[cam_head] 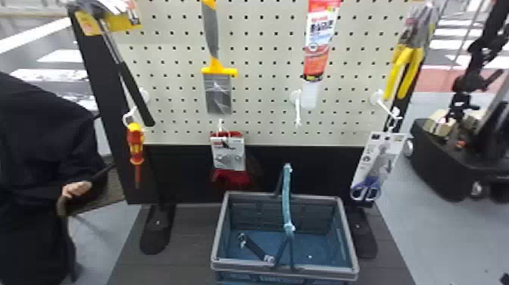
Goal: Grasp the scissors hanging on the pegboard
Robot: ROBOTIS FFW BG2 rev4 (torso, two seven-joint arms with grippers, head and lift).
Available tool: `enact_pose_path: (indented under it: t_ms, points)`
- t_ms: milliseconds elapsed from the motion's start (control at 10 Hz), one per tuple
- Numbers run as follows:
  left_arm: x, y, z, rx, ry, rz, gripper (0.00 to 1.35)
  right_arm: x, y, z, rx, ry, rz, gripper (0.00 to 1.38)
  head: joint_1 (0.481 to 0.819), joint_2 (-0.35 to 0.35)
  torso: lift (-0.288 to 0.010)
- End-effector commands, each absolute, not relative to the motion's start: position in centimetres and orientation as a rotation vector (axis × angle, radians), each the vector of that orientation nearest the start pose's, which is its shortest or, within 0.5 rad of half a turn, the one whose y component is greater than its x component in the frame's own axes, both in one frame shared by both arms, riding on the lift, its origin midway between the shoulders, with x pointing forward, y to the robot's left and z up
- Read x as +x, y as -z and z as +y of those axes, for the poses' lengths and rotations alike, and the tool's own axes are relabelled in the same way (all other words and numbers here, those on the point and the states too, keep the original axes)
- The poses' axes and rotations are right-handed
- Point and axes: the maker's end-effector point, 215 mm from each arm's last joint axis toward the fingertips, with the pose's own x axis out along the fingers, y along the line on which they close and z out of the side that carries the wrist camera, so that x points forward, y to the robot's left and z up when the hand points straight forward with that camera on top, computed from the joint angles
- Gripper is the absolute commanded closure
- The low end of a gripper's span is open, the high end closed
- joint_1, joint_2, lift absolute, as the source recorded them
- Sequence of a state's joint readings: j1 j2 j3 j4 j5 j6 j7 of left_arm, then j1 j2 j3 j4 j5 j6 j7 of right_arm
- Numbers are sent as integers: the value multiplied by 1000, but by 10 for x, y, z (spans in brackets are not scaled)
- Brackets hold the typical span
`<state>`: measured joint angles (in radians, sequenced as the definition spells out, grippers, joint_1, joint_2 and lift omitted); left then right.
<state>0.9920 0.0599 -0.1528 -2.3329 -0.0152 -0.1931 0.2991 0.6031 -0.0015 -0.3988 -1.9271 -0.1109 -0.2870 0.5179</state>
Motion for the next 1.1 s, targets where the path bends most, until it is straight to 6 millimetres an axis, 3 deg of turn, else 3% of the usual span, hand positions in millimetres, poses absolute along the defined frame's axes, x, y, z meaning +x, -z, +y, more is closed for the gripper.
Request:
enact_pose_path:
  t_ms: [0,200,500,1000]
  points:
    - [304,310,220,-73,-159,53,142,386,346,-336,-135,-163,-30,329,549,0,-100]
    - [304,312,220,-76,-160,56,142,400,350,-329,-105,-169,-41,328,549,0,-100]
    - [304,312,220,-77,-160,56,142,421,363,-336,-83,-163,-37,328,549,0,-100]
    - [306,312,219,-78,-157,54,142,494,370,-342,-88,-266,-29,326,549,0,-100]
